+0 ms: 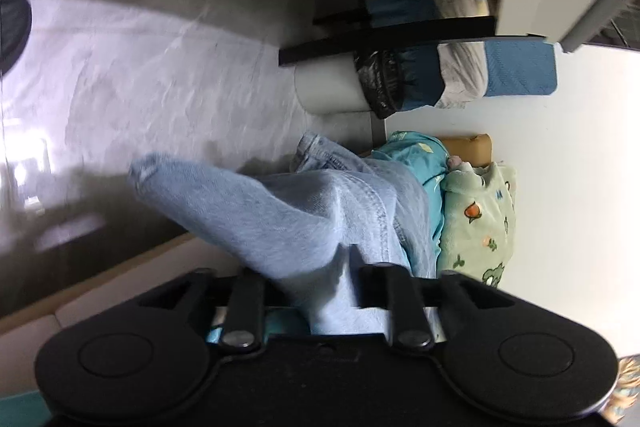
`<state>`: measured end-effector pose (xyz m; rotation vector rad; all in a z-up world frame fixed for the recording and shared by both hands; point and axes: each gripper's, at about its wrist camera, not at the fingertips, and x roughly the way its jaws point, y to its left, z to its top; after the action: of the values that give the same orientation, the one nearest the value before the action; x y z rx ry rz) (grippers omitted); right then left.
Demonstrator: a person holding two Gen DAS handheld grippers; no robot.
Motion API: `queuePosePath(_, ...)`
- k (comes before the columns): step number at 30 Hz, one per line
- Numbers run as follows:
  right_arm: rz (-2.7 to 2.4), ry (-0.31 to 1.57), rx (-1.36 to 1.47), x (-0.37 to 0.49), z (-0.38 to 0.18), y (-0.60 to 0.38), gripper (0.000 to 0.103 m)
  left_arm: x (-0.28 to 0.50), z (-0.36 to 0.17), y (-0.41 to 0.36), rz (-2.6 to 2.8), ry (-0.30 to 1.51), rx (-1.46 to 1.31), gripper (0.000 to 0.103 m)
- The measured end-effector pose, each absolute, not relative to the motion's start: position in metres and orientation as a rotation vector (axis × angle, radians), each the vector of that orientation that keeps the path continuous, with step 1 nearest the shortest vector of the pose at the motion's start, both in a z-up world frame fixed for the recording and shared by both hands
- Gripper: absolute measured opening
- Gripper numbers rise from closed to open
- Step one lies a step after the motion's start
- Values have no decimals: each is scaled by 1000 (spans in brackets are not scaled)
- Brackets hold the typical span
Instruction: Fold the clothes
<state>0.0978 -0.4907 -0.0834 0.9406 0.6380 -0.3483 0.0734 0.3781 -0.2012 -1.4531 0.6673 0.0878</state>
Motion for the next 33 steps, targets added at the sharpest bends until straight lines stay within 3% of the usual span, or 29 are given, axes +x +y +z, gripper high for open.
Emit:
queuePosePath(1, -364, 645, 931, 95, -82, -491, 26, 73, -206, 381, 94, 668, -1470, 49)
queuePosePath(6, -421, 641, 950, 91, -85, -493, 58, 93, -231, 383, 103, 665, -1527, 50)
queuePosePath(8, -433, 650, 941, 97, -87, -492, 60, 106, -234, 384, 116, 652, -1514, 41)
queuePosePath(9, -436, 656, 935, 101, -88, -491, 60, 113, -230, 385, 111, 645, -1494, 16)
queuePosePath(10, -437, 662, 929, 105, -90, -491, 60, 120, -223, 384, 99, 638, -1462, 6)
queuePosePath(14, -462, 667, 917, 110, -96, -490, 64, 147, -150, 378, 0, 582, -1156, 4)
queuePosePath(21, -449, 599, 1005, 109, -97, -495, 64, 122, -57, 379, -240, 364, -1096, 3)
queuePosePath(24, -437, 570, 987, 105, -90, -490, 66, 100, -78, 378, -170, 387, -1110, 3)
queuePosePath(29, -405, 599, 982, 112, -93, -488, 73, 83, -173, 385, 97, 616, -1169, 2)
queuePosePath(33, -414, 655, 947, 129, -103, -483, 78, 76, -215, 388, 175, 647, -1303, 2)
